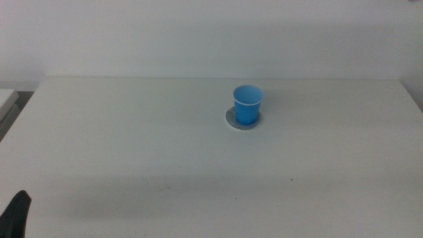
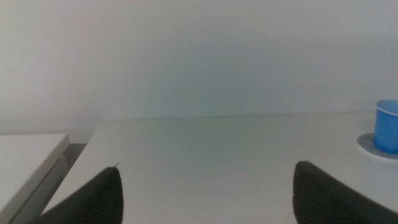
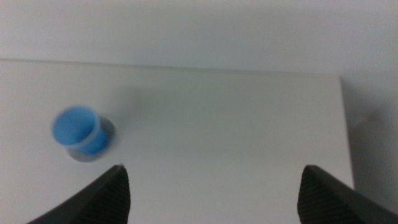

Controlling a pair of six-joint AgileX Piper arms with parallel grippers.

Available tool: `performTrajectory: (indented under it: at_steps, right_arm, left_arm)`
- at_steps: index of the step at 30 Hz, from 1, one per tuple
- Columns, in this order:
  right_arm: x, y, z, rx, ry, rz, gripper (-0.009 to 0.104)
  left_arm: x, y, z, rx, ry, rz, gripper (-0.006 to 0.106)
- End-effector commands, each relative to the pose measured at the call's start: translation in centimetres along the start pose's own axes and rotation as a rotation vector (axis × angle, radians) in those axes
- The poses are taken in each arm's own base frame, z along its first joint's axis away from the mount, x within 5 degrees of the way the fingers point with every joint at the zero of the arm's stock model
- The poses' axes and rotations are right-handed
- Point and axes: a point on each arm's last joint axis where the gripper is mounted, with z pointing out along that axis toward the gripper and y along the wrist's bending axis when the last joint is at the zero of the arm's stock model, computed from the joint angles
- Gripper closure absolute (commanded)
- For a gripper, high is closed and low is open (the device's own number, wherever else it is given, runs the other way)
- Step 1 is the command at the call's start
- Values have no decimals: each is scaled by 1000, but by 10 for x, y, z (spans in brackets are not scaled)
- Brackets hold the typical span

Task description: Place an empty cup on a cup mat.

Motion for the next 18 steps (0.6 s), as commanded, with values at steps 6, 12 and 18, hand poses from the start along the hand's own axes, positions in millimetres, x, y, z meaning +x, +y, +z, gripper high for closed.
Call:
performTrajectory:
  at_steps: [6,12,18]
  right_arm:
    - [107,-10,-32,33,-229,14,13]
    - [179,-9,-37,30,-342,49,13]
    - [212,-10,-40,45,-357,30,13]
  left_arm:
    - [-2,0,0,2,-17,-5,7]
    - [-2,0,0,2,-17,-5,7]
    - [-2,0,0,2,-17,-5,7]
